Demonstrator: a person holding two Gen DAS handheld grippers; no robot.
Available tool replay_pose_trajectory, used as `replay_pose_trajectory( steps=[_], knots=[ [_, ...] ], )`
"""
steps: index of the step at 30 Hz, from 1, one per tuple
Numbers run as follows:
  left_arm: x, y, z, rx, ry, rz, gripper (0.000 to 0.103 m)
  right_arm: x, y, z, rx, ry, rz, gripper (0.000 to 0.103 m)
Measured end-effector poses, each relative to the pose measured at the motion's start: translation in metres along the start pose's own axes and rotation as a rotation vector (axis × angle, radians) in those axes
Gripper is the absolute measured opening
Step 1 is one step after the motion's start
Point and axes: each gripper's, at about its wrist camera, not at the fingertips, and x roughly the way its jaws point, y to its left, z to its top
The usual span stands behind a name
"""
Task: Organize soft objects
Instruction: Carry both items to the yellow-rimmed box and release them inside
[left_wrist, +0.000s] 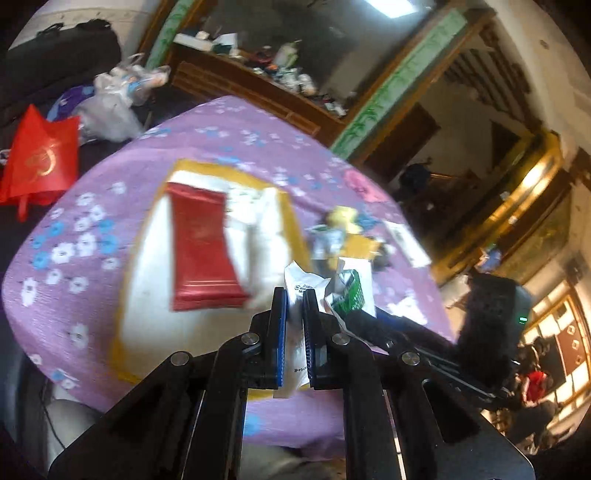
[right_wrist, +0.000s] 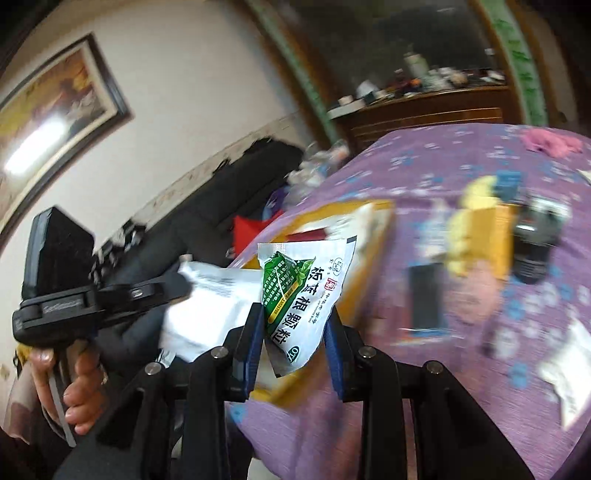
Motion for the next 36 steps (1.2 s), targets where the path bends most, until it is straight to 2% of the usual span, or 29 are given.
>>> replay_pose_trajectory(
  steps=[6, 10, 12, 14, 15, 16, 18, 20, 21, 23, 26, 29, 32, 36],
  knots=[
    [0.022, 0.044, -0.010, -0.063, 0.070, 0.094, 0.008, 0.051, 0.016, -0.004, -0.045, 0.140, -0.082, 0.032],
    [0.027, 0.048, -0.020, -0.008, 0.039, 0.201, 0.009, 0.063, 0.023, -0.009, -0.085, 0.169, -0.162, 0.033],
    [0.027, 0.051, -0.023, -0.020, 0.042, 0.203, 0.011, 0.060, 0.025, -0.009, -0.104, 0.165, -0.156, 0.047],
    [0.026, 0.054, -0.023, -0.030, 0.039, 0.210, 0.021, 0.057, 0.021, -0.009, -0.082, 0.154, -0.126, 0.048],
    [0.026, 0.055, -0.023, -0.033, 0.033, 0.222, 0.038, 0.055, 0.019, -0.009, -0.069, 0.147, -0.109, 0.049],
    [0.024, 0.055, -0.022, -0.033, 0.015, 0.235, 0.044, 0.052, 0.017, -0.009, -0.056, 0.138, -0.095, 0.050],
    [0.017, 0.054, -0.022, -0.027, -0.028, 0.238, 0.045, 0.044, 0.013, -0.011, -0.029, 0.113, -0.063, 0.052],
    [0.014, 0.052, -0.021, -0.035, -0.045, 0.272, 0.050, 0.037, 0.007, -0.013, -0.007, 0.092, -0.030, 0.054],
    [0.012, 0.049, -0.022, -0.032, -0.057, 0.272, 0.053, 0.033, 0.005, -0.013, 0.002, 0.082, -0.010, 0.054],
    [0.010, 0.034, -0.025, 0.004, -0.065, 0.226, 0.053, 0.022, -0.001, -0.016, 0.021, 0.055, 0.008, 0.055],
    [0.013, 0.010, -0.031, 0.045, -0.066, 0.162, 0.056, 0.005, -0.011, -0.018, 0.052, 0.021, -0.005, 0.077],
    [0.022, -0.017, -0.036, 0.063, -0.042, 0.096, 0.056, -0.019, -0.035, -0.024, 0.114, -0.022, 0.010, 0.079],
    [0.035, -0.047, -0.039, 0.104, -0.001, 0.036, 0.056, -0.046, -0.064, -0.031, 0.173, -0.036, -0.058, 0.079],
    [0.063, -0.084, -0.042, 0.180, 0.063, 0.018, 0.056, -0.084, -0.106, -0.040, 0.244, -0.039, -0.207, 0.079]
  ],
)
